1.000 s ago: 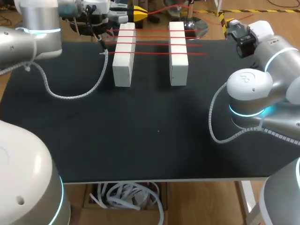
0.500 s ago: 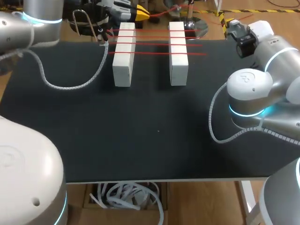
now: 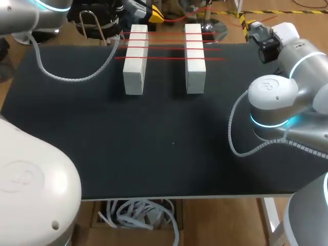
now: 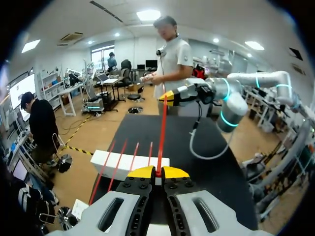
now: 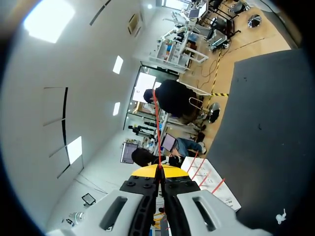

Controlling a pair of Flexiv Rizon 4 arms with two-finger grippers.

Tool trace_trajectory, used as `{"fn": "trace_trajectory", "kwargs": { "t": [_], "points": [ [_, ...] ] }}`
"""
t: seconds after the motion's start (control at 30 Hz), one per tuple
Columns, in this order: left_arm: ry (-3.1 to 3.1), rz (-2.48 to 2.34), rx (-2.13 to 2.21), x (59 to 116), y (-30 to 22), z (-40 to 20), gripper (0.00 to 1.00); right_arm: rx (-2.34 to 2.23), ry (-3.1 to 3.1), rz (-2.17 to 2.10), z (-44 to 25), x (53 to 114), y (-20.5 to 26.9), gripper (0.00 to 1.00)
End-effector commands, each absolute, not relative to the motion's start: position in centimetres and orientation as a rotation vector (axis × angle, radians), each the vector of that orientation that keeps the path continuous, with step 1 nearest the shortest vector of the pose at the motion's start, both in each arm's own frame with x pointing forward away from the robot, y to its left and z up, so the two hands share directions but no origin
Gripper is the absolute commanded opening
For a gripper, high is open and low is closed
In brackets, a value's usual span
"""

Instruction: Grab the tape and strap the tape.

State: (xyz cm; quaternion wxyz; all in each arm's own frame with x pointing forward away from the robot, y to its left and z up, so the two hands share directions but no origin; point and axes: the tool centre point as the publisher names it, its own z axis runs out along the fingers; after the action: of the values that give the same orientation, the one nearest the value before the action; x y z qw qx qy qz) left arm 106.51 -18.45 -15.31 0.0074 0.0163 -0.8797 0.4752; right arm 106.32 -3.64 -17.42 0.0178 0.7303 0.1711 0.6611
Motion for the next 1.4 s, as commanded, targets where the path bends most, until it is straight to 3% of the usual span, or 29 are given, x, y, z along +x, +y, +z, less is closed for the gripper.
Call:
{"fn": "trace_trajectory", "kwargs": {
  "t": [0.03, 0.6, 1.4],
  "points": [
    [-2.787, 1.400, 0.017, 106.3, -18.8, -15.1, 0.00, 2.273, 0.536, 2.049, -17.3, 106.3, -3.7, 0.00],
    [-2.771, 1.449, -0.001, 106.2, -19.0, -15.0, 0.00, 2.273, 0.536, 2.049, -17.3, 106.3, -3.7, 0.00],
    [-2.987, 0.627, 0.086, 105.3, -22.8, -15.7, 0.00, 2.273, 0.536, 2.049, -17.3, 106.3, -3.7, 0.00]
  ]
}}
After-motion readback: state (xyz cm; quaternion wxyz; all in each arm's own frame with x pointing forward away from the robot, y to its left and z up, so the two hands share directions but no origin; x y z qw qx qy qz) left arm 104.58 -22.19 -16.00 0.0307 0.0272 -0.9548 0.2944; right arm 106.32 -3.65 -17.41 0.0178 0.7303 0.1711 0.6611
